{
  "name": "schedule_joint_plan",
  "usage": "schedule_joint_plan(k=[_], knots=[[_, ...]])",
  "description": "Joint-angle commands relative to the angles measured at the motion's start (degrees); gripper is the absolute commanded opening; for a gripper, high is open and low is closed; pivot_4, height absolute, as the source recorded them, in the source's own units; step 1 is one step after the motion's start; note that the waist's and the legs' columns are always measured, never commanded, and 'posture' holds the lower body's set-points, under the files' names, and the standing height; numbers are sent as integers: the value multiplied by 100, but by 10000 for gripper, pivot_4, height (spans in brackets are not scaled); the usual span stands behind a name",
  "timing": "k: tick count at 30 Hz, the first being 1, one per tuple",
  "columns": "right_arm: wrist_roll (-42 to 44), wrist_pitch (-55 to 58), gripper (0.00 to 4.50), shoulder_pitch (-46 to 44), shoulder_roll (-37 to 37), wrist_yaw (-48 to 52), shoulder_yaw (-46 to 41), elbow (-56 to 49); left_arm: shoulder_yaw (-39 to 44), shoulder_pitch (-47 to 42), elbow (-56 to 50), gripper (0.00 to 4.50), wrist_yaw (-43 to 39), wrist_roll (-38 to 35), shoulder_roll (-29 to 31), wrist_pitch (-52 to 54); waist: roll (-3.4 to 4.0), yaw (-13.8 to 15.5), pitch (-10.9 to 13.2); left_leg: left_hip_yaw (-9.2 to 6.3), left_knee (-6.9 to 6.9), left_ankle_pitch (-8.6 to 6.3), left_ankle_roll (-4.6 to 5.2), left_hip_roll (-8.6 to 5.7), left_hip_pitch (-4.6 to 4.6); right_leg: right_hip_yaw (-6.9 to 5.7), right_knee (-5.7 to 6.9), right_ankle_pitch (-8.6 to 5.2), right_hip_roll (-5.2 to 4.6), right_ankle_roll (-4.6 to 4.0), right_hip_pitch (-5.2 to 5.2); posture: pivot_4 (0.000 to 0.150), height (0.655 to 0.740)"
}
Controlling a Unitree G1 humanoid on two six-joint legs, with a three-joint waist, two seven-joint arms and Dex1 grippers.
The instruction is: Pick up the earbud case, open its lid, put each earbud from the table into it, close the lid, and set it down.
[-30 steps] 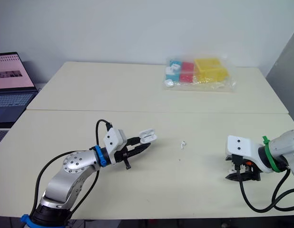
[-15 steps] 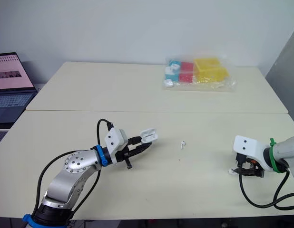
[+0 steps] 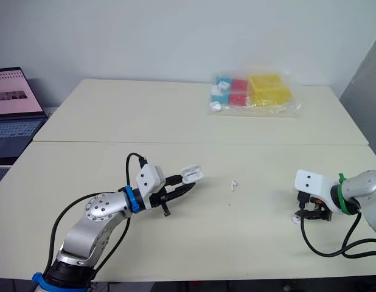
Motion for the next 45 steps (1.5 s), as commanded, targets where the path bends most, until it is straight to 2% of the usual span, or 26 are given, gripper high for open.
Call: schedule_joint_plan(k=[1, 17, 21, 30, 33, 35, 40, 45], knots=[[-72, -81, 32364, -20, -25, 2, -1, -20, -7, -72, -144, 8003, 47, 8, -47, -132, 0, 0, 0, 0, 0, 0, 0, 0, 0, 0, 0, 0, 0, 0, 0, 1500, 7400], [74, 46, 32364, 155, -145, 158, -147, -372, -8, -88, -134, 8003, 24, 12, -56, -121, 0, 0, 0, 0, 0, 0, 0, 0, 1, 0, 1, 0, 0, 0, 0, 1500, 7400], [178, 88, 32364, 48, -135, 107, -412, -368, -2, -71, -159, 8003, 29, 9, -52, -113, 0, 0, 0, 0, 0, 0, 0, 0, 1, 0, 1, 0, 0, 0, 0, 1500, 7400], [1269, 1819, 32364, 400, -475, 354, -1112, -1434, 65, 62, -236, 8003, -2, -28, 29, -98, 0, 4, 0, -4, -1, 0, 0, 2, 0, -2, 0, 0, 0, 0, 1, 1500, 7400], [1372, 2342, 32364, 578, -515, 75, -895, -1993, 41, 110, -241, 8003, -23, -5, 61, -150, 0, 5, 0, -2, 0, 0, 0, 1, 0, -1, 1, 0, -1, 0, 1, 1500, 7400], [1179, 2305, 32364, 624, -403, -231, -465, -2136, -15, 137, -250, 8003, -39, 33, 65, -208, -1, 4, -1, -4, 0, 0, 0, 2, 1, -3, 1, 0, -1, 0, 1, 1500, 7400], [831, 2159, 32364, 492, -302, -748, 38, -1870, -59, 144, -252, 8003, -21, 60, 59, -262, 0, 2, 0, 0, 1, 0, 0, -1, 0, 0, 1, 0, -3, 1, 0, 1500, 7400], [879, 2168, 32364, 543, -308, -819, 139, -1774, -67, 212, -297, 8003, 8, 72, 62, -266, 0, 2, 0, -3, 0, 0, 0, 0, -1, -3, 0, 0, 0, 1, -1, 1500, 7400]])
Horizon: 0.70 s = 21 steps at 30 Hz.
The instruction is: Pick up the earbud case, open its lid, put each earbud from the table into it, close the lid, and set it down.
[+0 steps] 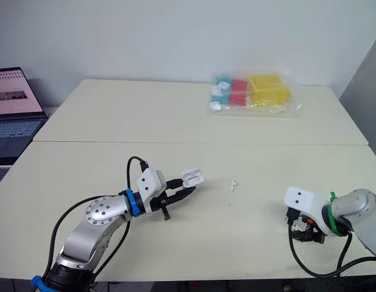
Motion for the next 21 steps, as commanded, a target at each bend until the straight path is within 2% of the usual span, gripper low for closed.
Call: schedule_joint_plan(k=[1, 15, 18, 21], knots=[[-47, -93, 32364, 32, -81, -65, 6, 8, 6, 42, -277, 8003, 33, 8, 6, -120, 0, 0, 0, 0, -1, 0, 0, 0, 0, 0, 0, 0, 0, 0, -1, 1500, 7400], [-191, -444, 32364, 267, -107, -281, 84, 245, -39, 55, -290, 8003, 87, 39, -49, -125, -2, 0, -1, 1, 0, 0, 0, 0, 1, 2, 0, 0, 1, 0, 1, 1500, 7400], [-219, -490, 26556, 290, -93, -314, 81, 242, -54, 44, -266, 8003, 90, 42, -53, -144, -5, -1, -3, 0, 1, 0, 0, 0, 4, 0, 0, 0, 0, 0, 5, 1500, 7400], [-266, -555, 16547, 322, -112, -344, 90, 235, -61, 35, -259, 8003, 95, 38, -62, -140, -6, -2, -3, 1, 3, 0, 0, 0, 14, 2, -1, 1, 0, 2, 15, 1500, 7400]])
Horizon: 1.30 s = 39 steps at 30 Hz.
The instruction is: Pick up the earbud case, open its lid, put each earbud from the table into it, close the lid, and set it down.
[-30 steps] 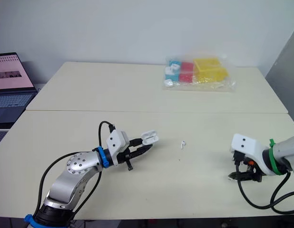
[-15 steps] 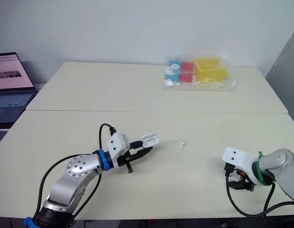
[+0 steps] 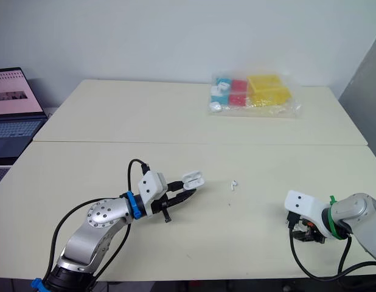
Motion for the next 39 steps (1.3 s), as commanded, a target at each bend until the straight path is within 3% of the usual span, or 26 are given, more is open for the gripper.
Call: schedule_joint_plan(k=[1, 4, 13, 20, 23, 27, 32, 35, 39], knots=[[-231, -98, 13510, 55, -101, -136, 26, 41, -2, -48, -234, 8003, 31, -10, -45, -136, 0, 0, 0, -1, 0, 0, 0, 0, 8, -2, -2, 0, -1, 0, 10, 1500, 7400], [-301, -188, 4105, 70, -119, -131, 35, 17, -11, -64, -210, 8003, 37, -4, -57, -146, 0, 0, 0, -1, 0, 0, 0, 0, 24, -2, -5, -1, -2, 0, 24, 1500, 7400], [-459, -654, 4117, -2, -164, 17, -187, 63, -4, -83, -139, 8003, 42, -8, -49, -196, 0, 0, 1, 1, -6, 0, -1, 0, 37, -1, -7, -2, -4, -1, 33, 1500, 7400], [411, -1251, 4116, -219, 25, 681, -1337, -104, 201, -178, -402, 8003, -278, -802, -54, 203, 3, 0, 5, -2, -8, 0, -1, 1, 37, -6, -8, -2, -1, -1, 33, 1500, 7400], [1263, -1265, 4116, -598, 610, 720, -1817, -394, 277, -250, -685, 8003, -310, -1424, -95, 802, 0, 0, 7, -5, -9, 0, -1, 2, 35, -6, -10, -2, 1, -1, 35, 1500, 7400], [2154, -1231, 4116, -1426, 1791, 102, -1922, -681, 277, -487, -651, 8003, -443, -1595, -58, 960, -4, -23, 9, -5, -8, -1, -1, 2, 39, -2, -8, -2, 6, 0, 35, 1500, 7400], [2410, -1109, 4116, -1959, 2944, -957, -1603, -738, 252, -731, -468, 8003, -393, -1542, -146, 958, -4, -9, 9, -8, -10, 0, -1, 2, 37, -4, -10, -2, 7, -1, 37, 1500, 7400], [2111, -1455, 4116, -1961, 3810, -1613, -1161, -784, 290, -898, -401, 8003, -354, -1578, -190, 1008, -4, -8, 9, -7, -10, 0, -1, 2, 34, -1, -11, -2, 5, -1, 36, 1500, 7400], [1885, -1681, 4116, -1940, 4197, -1904, -944, -710, 319, -981, -343, 8003, -358, -1610, -196, 1037, -3, -9, 9, -7, -14, -1, -1, 1, 25, -2, -15, -2, 3, -1, 30, 1500, 7400]])
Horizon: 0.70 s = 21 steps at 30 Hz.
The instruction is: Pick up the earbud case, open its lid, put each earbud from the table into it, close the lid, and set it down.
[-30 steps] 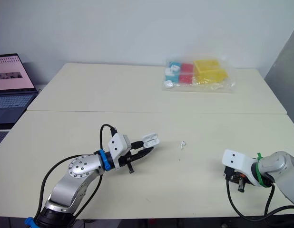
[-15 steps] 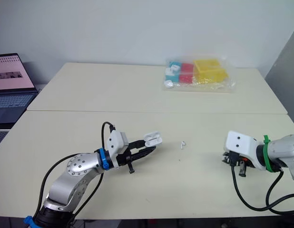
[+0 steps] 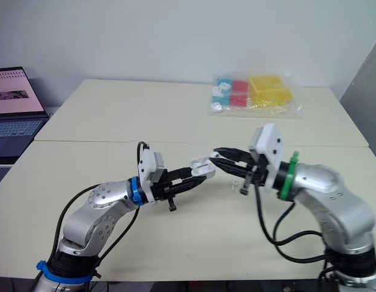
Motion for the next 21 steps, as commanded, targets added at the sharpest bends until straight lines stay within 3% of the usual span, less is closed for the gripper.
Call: schedule_joint_plan(k=[1, 6, 21], knots=[[-387, -547, 4117, 21, 250, -333, 136, 25, 145, -116, -5, 8003, 9, -126, -33, 16, 0, 1, 0, 0, 0, 0, 0, 0, -1, -1, -2, 0, -2, 0, 0, 1500, 7400], [-1101, -1392, 4116, 177, 572, -378, 667, 475, 163, -233, 52, 8003, 21, -158, -36, 37, 0, -2, 0, -4, 1, 0, 0, 0, -1, -6, 0, 0, 0, -1, 0, 1500, 7400], [-1654, -2138, 4116, 418, 739, -249, 967, 1018, 241, -364, 117, 8003, 61, -221, -69, 105, 0, -1, 0, -4, 0, 0, 0, 0, 0, -5, 1, 0, 0, -1, -1, 1500, 7400]])
